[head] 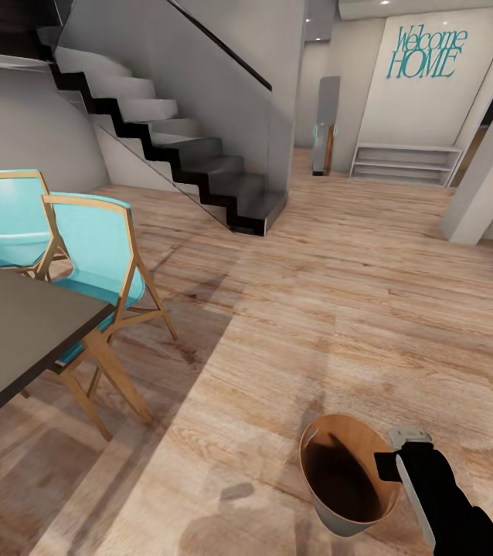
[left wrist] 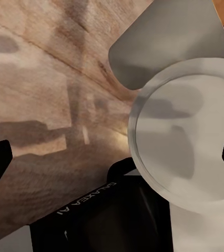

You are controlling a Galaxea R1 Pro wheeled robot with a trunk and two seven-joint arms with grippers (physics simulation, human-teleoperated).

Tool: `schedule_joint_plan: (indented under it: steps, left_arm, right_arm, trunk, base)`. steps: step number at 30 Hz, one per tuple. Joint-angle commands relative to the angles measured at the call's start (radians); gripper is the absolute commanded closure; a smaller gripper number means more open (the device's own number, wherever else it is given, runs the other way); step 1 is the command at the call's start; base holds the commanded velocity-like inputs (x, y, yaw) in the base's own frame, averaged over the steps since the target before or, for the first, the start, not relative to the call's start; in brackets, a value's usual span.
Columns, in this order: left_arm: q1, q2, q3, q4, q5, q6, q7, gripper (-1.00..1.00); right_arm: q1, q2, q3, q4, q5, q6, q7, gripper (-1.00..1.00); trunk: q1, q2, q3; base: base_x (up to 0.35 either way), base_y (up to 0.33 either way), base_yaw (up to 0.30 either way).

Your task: Put the three can of soda from the living room inside the tash can in the kitchen.

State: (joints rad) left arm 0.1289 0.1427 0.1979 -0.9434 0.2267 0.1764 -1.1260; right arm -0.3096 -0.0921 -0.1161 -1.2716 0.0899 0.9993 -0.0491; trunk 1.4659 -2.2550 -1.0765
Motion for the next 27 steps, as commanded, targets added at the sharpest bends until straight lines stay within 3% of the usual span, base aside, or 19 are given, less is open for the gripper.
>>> schedule_joint_plan:
  steps: [1,27]
  left_arm:
    - [0.0,0.0,0.0,0.0,0.0,0.0,0.0,-1.0]
    - [0.0,0.0,0.0,-0.003,0.0,0.0,-0.001,-1.0]
  right_arm:
    - [0.0,0.0,0.0,0.0,-0.007,0.0,0.0,1.0]
    - [0.0,0.0,0.001,0.0,-0.007,0.0,0.0,1.0]
  trunk:
    - [0.0,0.0,0.0]
    - [0.0,0.0,0.0]
  base:
    - [0.0,0.0,0.0]
    - [0.0,0.0,0.0]
